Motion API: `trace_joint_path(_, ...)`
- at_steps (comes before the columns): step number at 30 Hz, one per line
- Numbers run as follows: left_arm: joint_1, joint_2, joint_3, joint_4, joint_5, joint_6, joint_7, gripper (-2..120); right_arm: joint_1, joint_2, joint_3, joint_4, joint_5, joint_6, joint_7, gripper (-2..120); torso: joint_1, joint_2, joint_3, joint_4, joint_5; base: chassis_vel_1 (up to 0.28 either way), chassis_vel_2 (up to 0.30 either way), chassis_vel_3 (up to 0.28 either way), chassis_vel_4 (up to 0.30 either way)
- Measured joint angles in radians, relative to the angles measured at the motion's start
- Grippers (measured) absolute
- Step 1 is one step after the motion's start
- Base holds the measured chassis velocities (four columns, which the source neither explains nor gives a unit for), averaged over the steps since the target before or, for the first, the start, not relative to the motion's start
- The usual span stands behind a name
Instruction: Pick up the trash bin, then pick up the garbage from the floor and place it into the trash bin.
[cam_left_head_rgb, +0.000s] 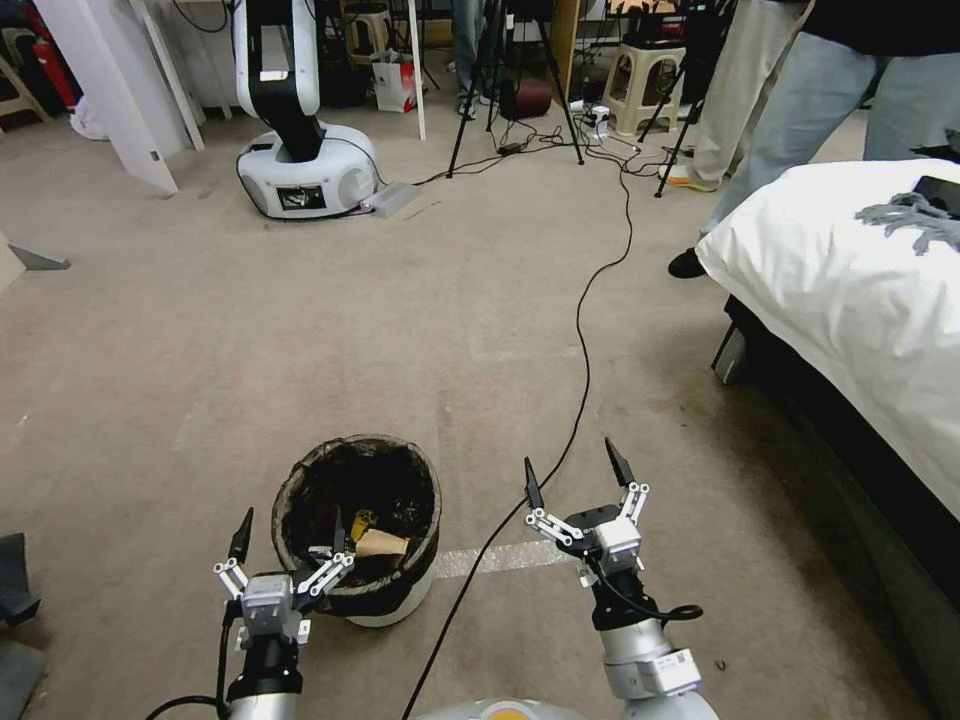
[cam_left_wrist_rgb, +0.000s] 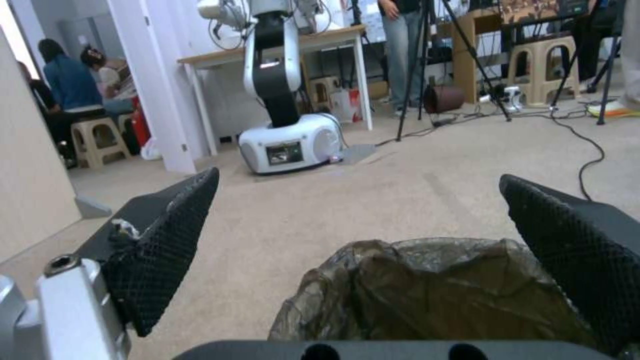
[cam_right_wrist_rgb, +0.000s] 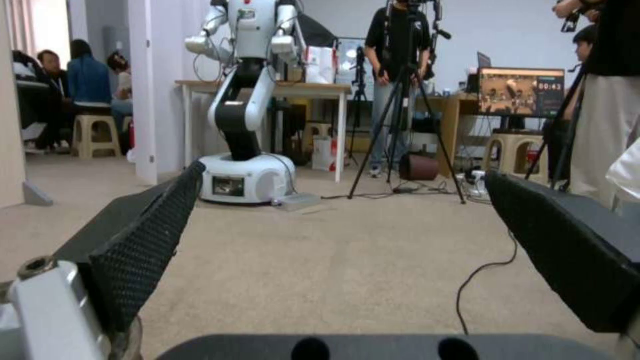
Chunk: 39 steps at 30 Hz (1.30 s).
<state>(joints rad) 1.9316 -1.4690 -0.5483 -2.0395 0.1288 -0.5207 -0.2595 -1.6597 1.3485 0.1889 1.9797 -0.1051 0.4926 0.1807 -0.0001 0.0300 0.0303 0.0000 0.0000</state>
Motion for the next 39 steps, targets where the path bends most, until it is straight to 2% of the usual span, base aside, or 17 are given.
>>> trace_joint_path(39,-0.002,0.004,0.001,-0.002,-0.011,0.015,-0.009,100,-0.002,0.003,0.010,-0.006,-0.002,0.002,-0.008,100,0.000,0.000,0.000,0.0001,0.0000,0.000,0.000,0.000,0.000)
